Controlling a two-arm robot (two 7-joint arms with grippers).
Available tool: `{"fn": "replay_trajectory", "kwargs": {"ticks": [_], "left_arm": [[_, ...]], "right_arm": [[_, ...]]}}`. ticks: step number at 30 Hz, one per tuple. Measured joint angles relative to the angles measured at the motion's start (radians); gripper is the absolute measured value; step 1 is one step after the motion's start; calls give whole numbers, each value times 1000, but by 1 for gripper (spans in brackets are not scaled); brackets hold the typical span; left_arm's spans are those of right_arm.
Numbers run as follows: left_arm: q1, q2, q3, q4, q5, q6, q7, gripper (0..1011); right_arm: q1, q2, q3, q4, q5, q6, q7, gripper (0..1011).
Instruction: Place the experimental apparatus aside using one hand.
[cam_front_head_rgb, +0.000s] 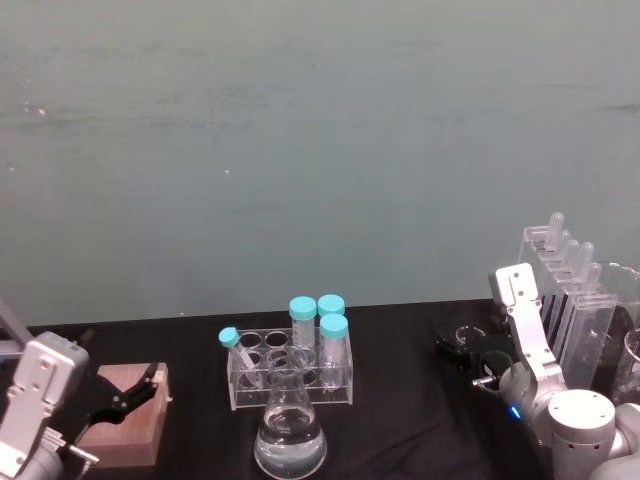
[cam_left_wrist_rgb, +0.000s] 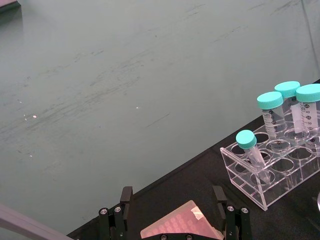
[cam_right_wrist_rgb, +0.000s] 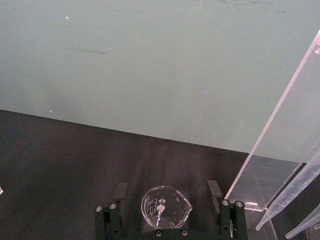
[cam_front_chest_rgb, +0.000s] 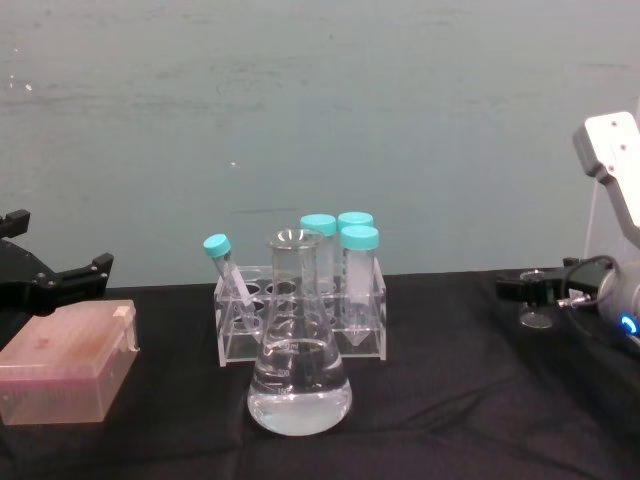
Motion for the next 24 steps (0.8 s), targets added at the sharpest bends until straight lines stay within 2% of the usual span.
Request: {"fn": "replay_trajectory", "kwargs": {"ticks": [3, 24], "left_arm": [[0, 0, 0, 0, 0, 0, 0, 1000], [0, 0, 0, 0, 0, 0, 0, 1000]], "right_arm": [[0, 0, 0, 0, 0, 0, 0, 1002], [-5, 0, 1, -14, -4, 4, -5, 1000]]}}
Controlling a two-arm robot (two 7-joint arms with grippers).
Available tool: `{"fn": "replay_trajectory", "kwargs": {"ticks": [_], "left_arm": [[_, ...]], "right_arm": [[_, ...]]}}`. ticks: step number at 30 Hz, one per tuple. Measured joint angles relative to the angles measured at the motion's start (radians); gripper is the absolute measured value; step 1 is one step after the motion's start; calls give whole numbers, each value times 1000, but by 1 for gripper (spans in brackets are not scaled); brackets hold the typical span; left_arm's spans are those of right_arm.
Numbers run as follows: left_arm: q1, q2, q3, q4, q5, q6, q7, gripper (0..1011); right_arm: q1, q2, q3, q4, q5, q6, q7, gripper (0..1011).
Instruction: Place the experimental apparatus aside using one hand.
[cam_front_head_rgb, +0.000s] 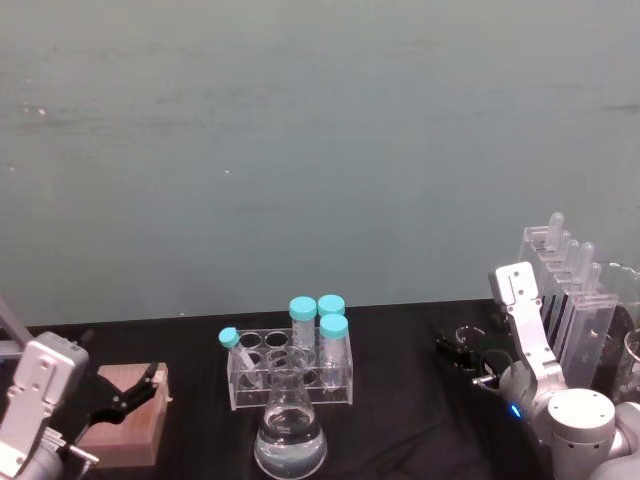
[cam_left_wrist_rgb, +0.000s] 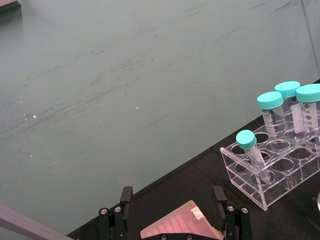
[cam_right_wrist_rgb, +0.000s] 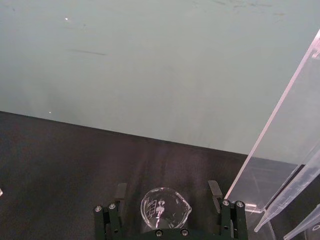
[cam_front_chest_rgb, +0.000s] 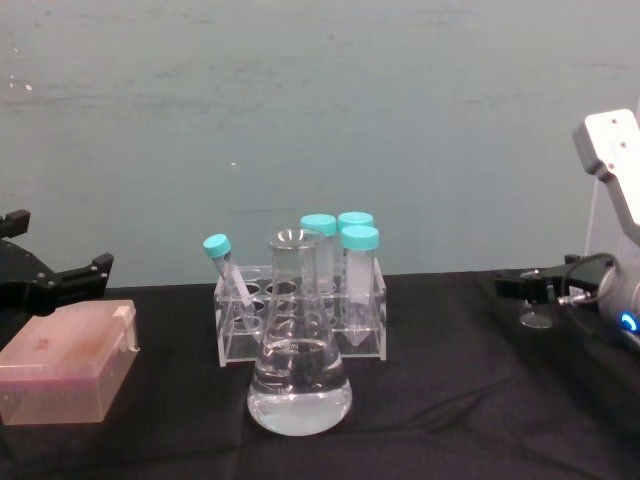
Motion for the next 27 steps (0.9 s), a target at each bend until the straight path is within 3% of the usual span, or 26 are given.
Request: {"fn": "replay_trajectory", "kwargs": {"ticks": [12, 19, 27], "left_arm": [[0, 0, 0, 0, 0, 0, 0, 1000], [0, 0, 0, 0, 0, 0, 0, 1000], [0, 0, 0, 0, 0, 0, 0, 1000]], "right_arm": [[-46, 3, 5, -94, -18, 19, -4, 1000], [-89, 12, 8, -189, -21, 35, 12, 1000], [-159, 39, -4, -344, -13, 68, 79, 1000]]}}
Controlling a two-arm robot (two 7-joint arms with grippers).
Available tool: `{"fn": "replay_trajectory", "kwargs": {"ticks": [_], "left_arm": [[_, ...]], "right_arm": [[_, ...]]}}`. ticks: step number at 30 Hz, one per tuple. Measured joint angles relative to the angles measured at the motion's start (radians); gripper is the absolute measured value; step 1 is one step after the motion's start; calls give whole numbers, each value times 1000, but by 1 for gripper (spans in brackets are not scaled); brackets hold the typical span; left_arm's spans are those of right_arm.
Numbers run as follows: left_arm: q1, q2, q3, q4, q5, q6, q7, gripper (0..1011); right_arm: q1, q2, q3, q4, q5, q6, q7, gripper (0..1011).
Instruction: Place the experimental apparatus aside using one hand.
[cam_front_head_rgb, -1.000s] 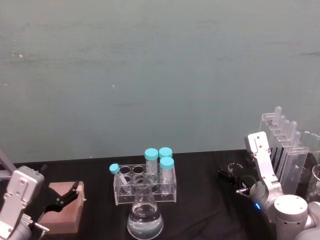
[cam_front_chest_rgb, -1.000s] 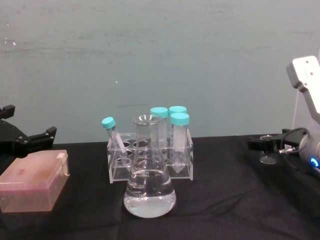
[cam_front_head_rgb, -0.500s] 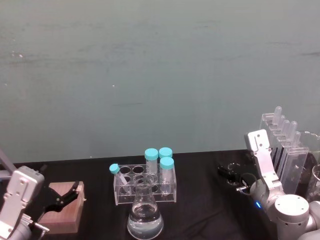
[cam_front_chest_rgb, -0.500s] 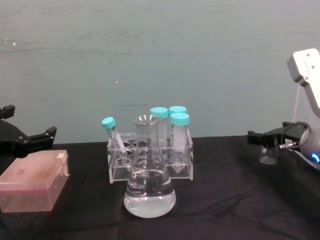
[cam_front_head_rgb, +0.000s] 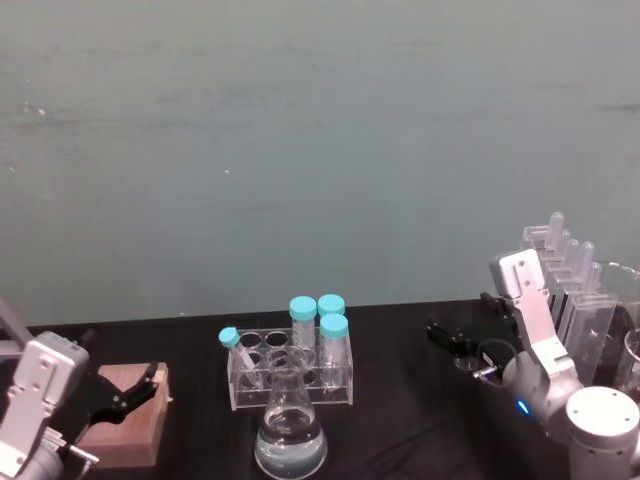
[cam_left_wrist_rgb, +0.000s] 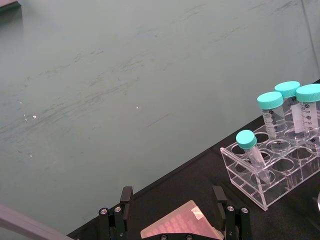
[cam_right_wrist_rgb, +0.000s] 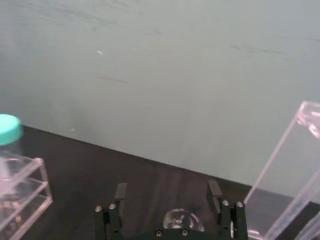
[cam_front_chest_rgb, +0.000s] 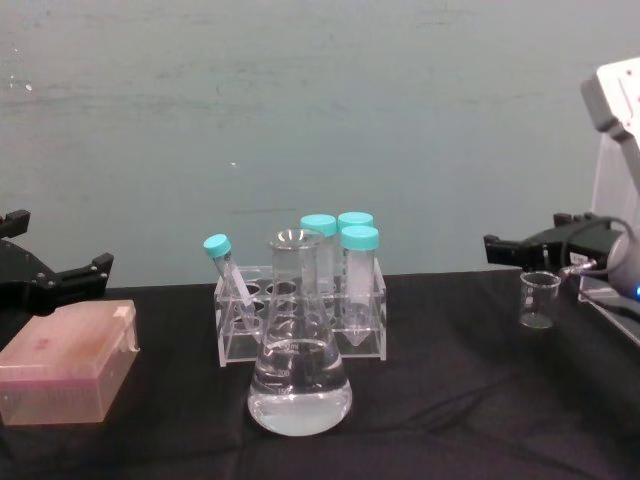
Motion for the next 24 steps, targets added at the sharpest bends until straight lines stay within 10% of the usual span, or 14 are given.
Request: {"fn": "replay_trajectory", "kwargs": {"ticks": [24], "left_arm": [[0, 0, 0, 0, 0, 0, 0, 1000]], "right_arm": [[-119, 140, -59, -226, 120, 19, 239, 1000]]}}
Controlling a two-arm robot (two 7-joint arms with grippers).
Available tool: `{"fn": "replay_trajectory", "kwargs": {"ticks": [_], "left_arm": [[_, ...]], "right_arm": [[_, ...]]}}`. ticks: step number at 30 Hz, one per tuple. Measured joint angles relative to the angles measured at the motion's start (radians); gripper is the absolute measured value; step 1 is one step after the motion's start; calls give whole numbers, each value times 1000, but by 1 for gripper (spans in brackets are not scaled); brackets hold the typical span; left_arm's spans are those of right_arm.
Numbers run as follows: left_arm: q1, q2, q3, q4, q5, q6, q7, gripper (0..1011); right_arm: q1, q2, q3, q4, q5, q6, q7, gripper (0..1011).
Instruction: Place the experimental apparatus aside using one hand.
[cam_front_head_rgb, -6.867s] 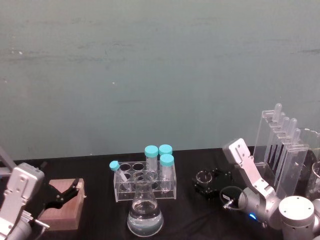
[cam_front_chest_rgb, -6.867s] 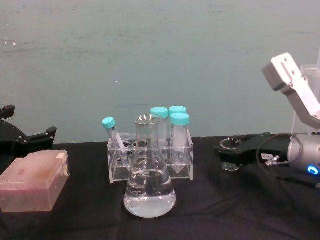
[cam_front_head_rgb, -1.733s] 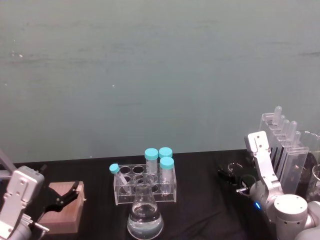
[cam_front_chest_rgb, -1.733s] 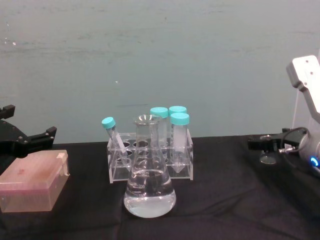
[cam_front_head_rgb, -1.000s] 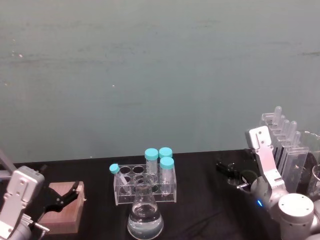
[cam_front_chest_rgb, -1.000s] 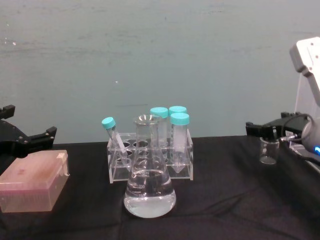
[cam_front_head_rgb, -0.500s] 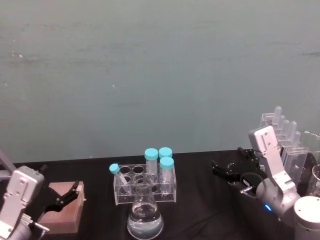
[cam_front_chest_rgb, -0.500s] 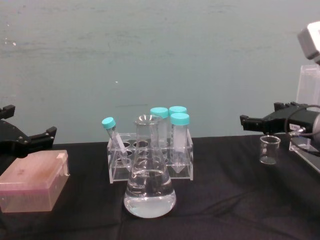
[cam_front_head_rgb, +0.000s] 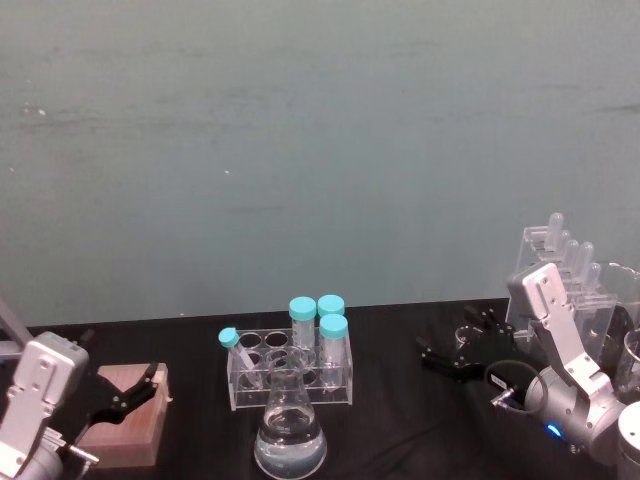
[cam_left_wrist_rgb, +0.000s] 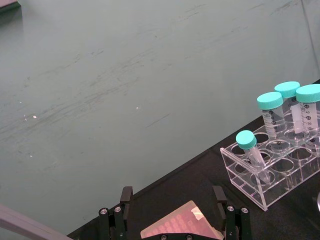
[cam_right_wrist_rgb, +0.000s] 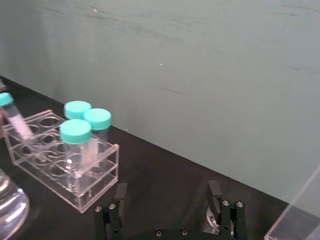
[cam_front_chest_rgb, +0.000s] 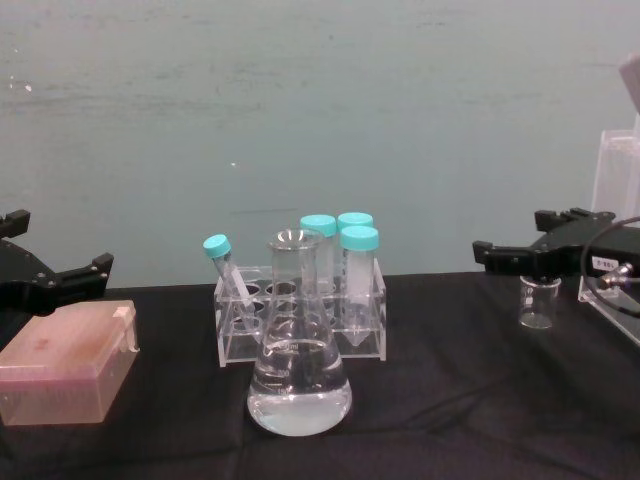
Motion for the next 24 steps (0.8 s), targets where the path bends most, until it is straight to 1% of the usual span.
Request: {"fn": "replay_trajectory", "kwargs": {"ticks": [7, 11, 16, 20, 24], "left_arm": [[0, 0, 0, 0, 0, 0, 0, 1000], [0, 0, 0, 0, 0, 0, 0, 1001], [0, 0, 0, 0, 0, 0, 0, 1000], [0, 0, 0, 0, 0, 0, 0, 1000], [0, 0, 0, 0, 0, 0, 0, 1000]], "right_arm": [[-5, 22, -28, -15, 37, -20, 59, 1000], [-7, 28, -41, -20, 48, -23, 76, 1000], [-10, 37, -69, -26, 73, -31, 114, 1000], [-9, 40, -82, -24, 84, -31, 128, 1000], [3, 42, -103, -7, 98, -30, 150, 1000]]}}
